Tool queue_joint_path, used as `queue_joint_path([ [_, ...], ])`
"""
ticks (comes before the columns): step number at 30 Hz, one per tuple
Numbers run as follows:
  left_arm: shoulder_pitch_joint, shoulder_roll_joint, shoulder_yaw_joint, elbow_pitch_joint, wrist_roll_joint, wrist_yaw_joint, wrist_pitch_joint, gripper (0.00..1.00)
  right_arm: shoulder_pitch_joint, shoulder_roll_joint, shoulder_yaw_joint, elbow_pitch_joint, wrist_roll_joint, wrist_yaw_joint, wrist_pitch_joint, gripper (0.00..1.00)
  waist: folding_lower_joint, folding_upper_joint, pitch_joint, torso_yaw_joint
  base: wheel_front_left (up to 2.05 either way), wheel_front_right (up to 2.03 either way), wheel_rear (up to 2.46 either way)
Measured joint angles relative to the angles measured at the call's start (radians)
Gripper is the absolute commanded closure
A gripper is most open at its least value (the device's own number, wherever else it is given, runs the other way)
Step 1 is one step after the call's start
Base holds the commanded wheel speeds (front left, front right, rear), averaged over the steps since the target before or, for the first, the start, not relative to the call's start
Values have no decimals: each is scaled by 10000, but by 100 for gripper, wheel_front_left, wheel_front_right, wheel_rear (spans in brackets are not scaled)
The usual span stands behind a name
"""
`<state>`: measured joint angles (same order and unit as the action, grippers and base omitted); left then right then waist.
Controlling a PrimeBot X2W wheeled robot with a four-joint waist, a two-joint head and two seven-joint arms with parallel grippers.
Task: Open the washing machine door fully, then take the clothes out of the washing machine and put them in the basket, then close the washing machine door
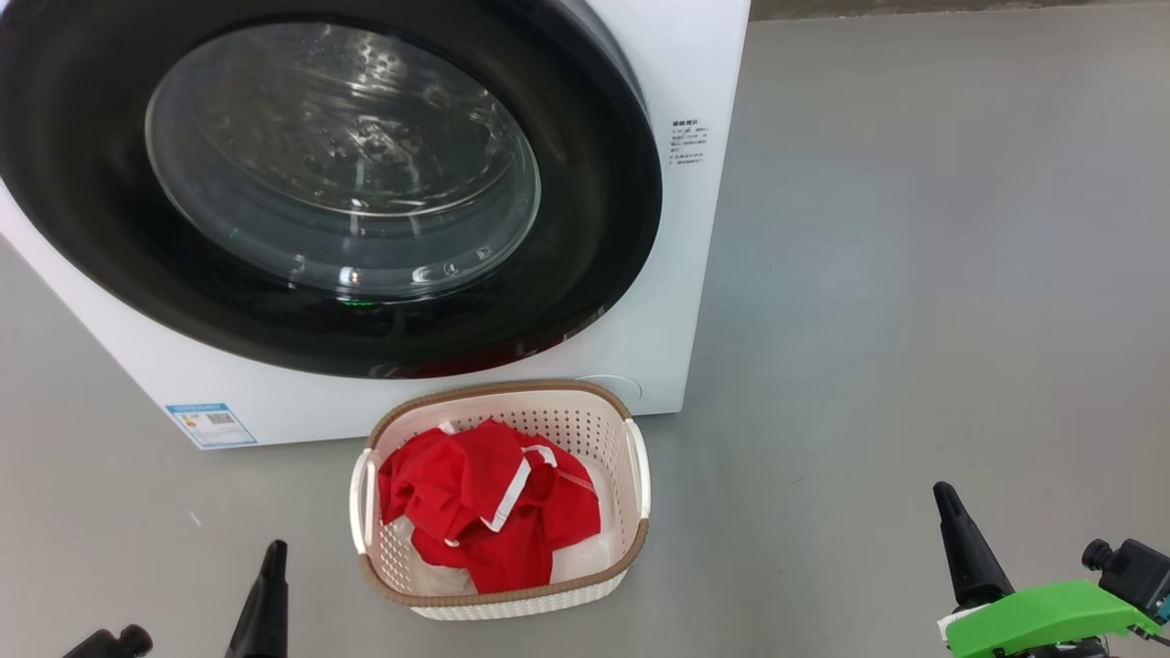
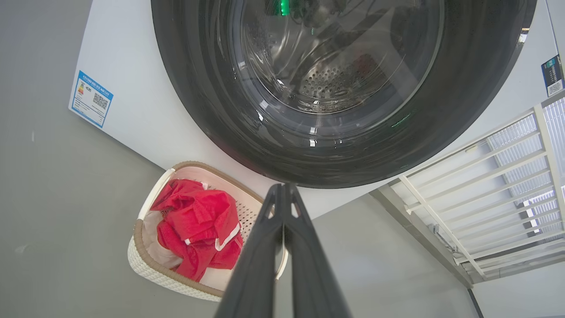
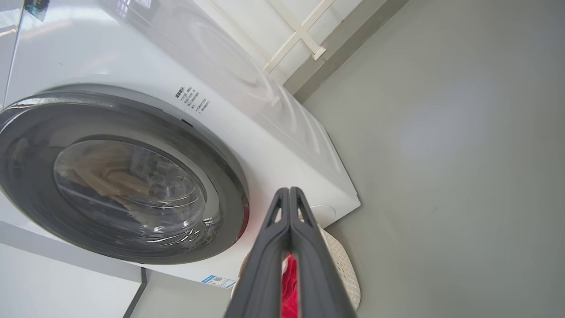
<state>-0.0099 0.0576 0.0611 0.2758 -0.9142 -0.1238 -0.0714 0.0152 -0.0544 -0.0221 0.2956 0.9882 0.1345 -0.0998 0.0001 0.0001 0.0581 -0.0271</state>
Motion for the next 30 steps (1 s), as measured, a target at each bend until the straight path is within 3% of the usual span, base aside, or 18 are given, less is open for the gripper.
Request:
queue_joint_path([
  [30, -224, -73, 73, -6, -3068, 0, 803, 100, -253, -17, -332, -84, 2815, -29, 830, 100, 0, 0, -247, 121, 0, 0, 0],
])
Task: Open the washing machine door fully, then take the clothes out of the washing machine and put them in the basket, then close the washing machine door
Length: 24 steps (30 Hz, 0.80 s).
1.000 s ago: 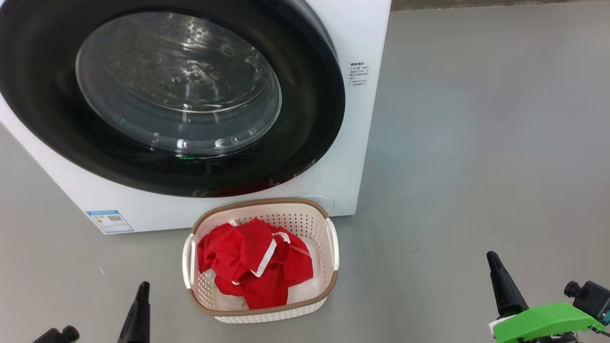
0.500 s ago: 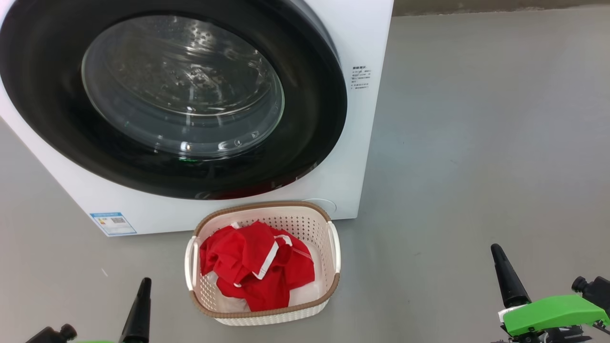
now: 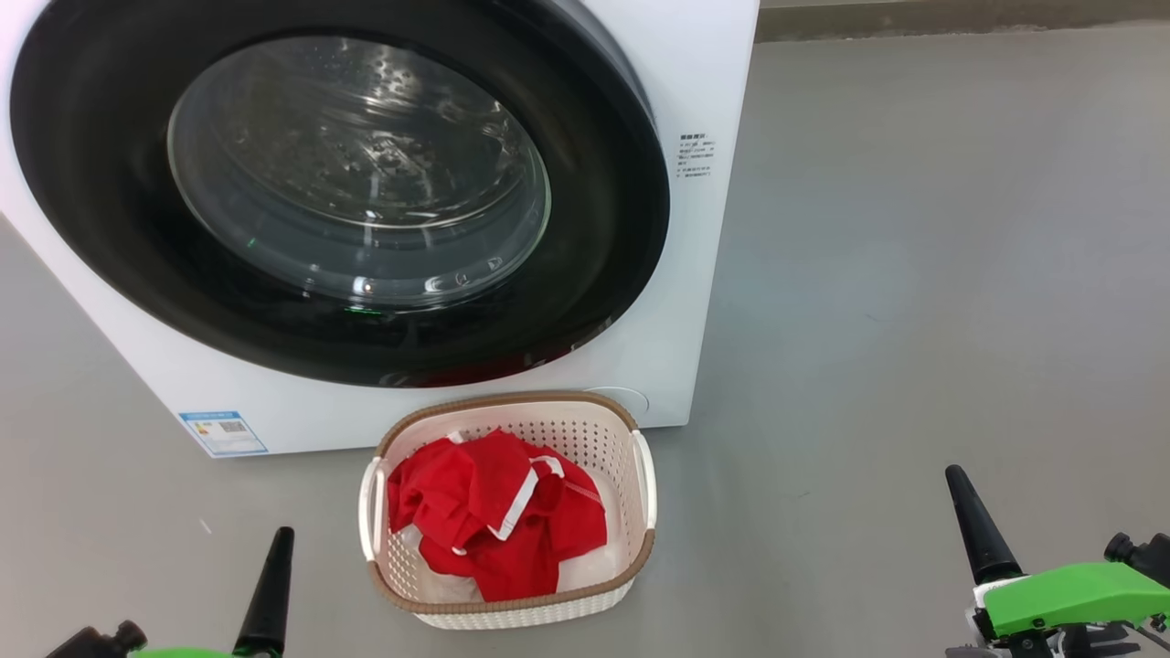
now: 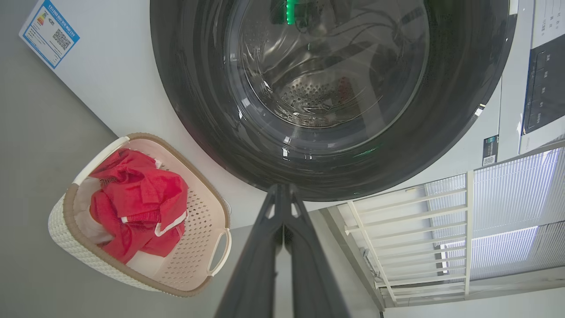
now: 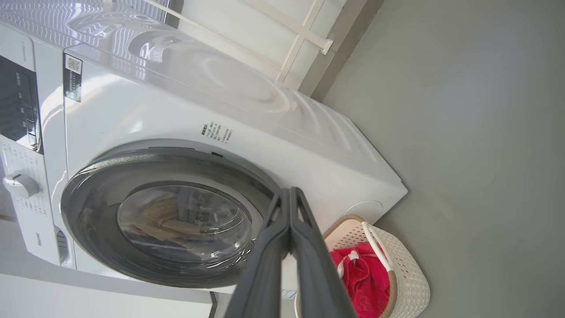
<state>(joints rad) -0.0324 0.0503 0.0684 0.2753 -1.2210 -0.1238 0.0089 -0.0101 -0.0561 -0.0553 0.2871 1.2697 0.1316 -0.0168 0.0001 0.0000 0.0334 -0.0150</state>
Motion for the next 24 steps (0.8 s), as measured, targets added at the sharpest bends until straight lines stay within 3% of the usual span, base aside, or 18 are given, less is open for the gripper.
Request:
queue_joint_path([
  [24, -263, -50, 67, -19, -2520, 0, 640, 100, -356, -4, -307, -96, 2339, -2, 679, 100, 0, 0, -204, 100, 0, 0, 0],
])
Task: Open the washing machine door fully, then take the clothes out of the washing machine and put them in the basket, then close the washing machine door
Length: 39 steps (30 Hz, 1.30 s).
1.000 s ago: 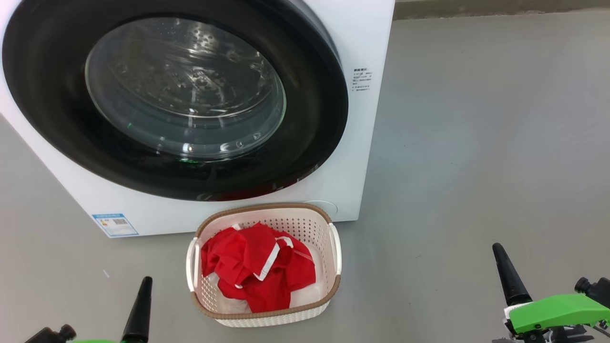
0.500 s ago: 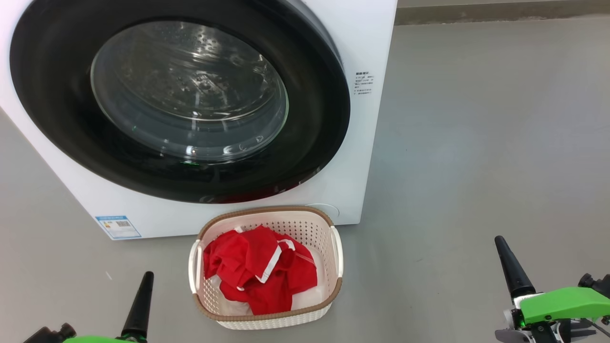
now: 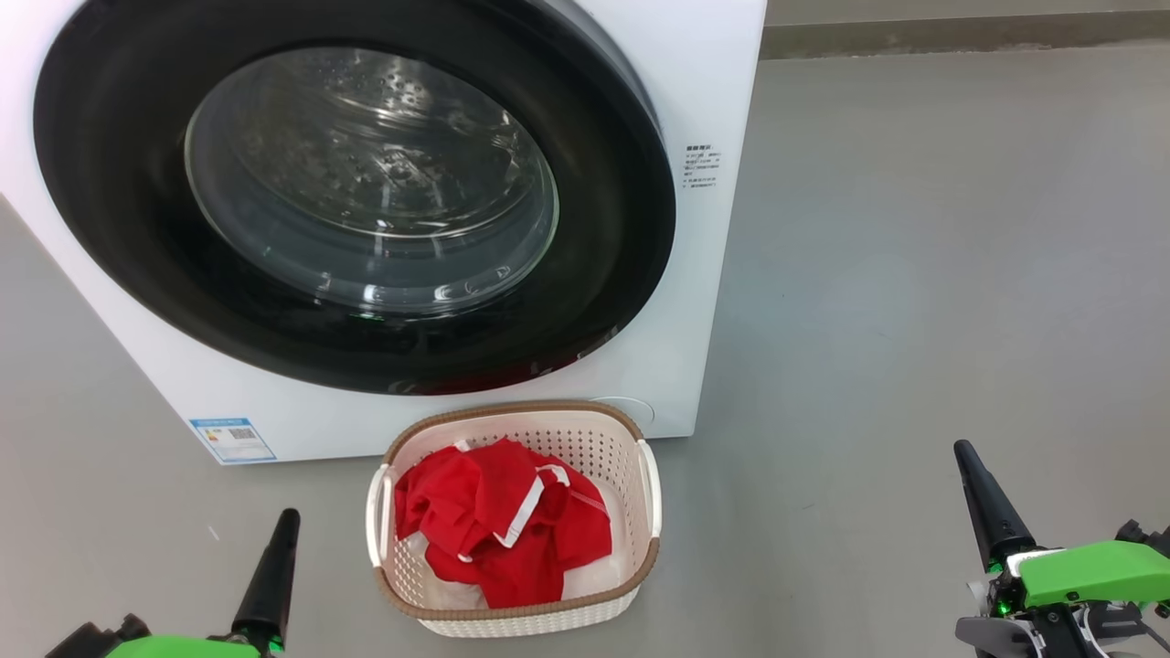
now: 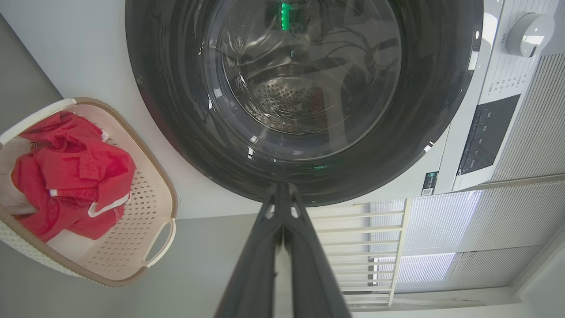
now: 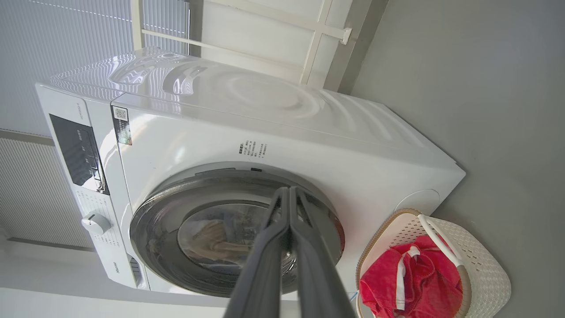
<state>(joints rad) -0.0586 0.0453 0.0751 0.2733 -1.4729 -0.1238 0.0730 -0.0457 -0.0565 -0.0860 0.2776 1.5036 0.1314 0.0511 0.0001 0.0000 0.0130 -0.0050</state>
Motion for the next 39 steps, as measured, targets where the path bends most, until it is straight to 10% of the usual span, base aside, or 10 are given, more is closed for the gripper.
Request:
queue_joint_path([
  [39, -75, -58, 36, -6, -1285, 0, 372, 100, -192, 10, -265, -44, 1231, 0, 431, 100, -1, 0, -100, 50, 0, 0, 0],
])
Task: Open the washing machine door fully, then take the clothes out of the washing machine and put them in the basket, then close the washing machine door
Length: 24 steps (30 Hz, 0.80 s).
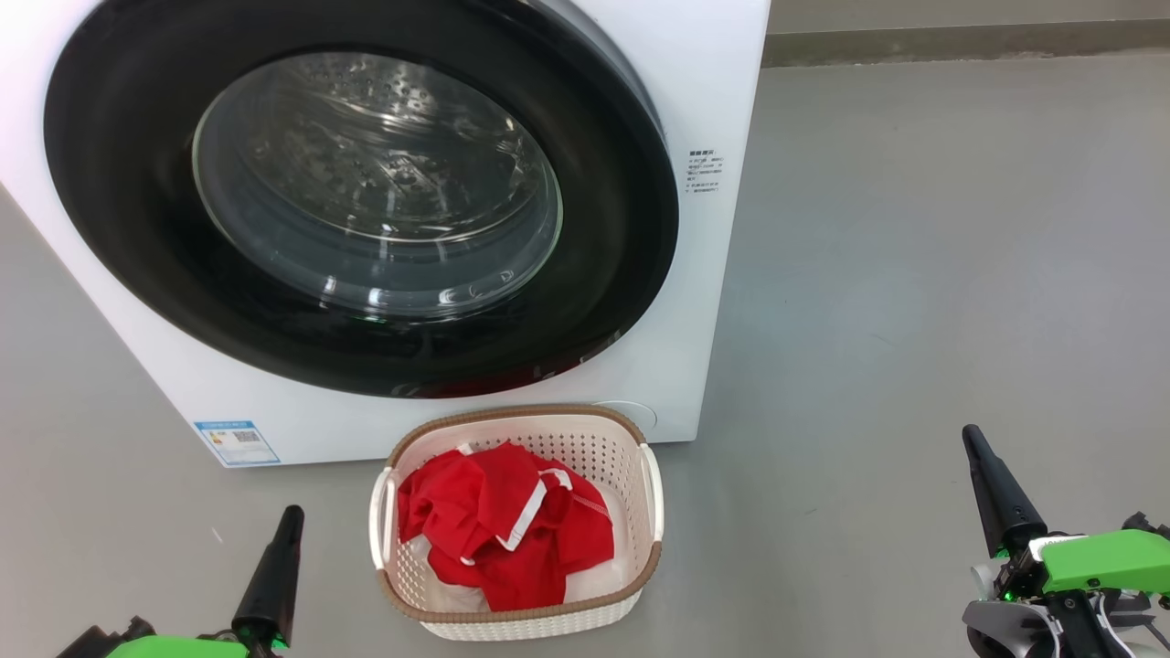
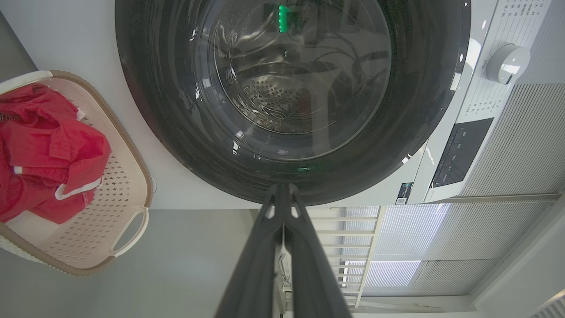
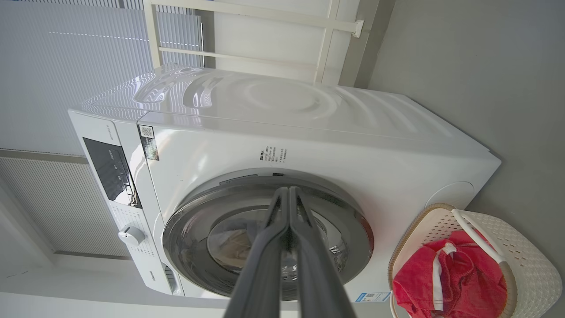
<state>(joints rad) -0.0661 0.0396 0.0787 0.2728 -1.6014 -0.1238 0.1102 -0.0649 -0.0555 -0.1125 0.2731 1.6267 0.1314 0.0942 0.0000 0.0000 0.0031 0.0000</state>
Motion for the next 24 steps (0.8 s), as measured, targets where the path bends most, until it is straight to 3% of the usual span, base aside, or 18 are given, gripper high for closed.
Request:
queue_joint_path([
  [24, -1, 0, 0, 0, 0, 0, 0, 100, 0, 27, -44, 0, -2, -2, 29, 100, 0, 1, 0, 0, 0, 0, 0],
])
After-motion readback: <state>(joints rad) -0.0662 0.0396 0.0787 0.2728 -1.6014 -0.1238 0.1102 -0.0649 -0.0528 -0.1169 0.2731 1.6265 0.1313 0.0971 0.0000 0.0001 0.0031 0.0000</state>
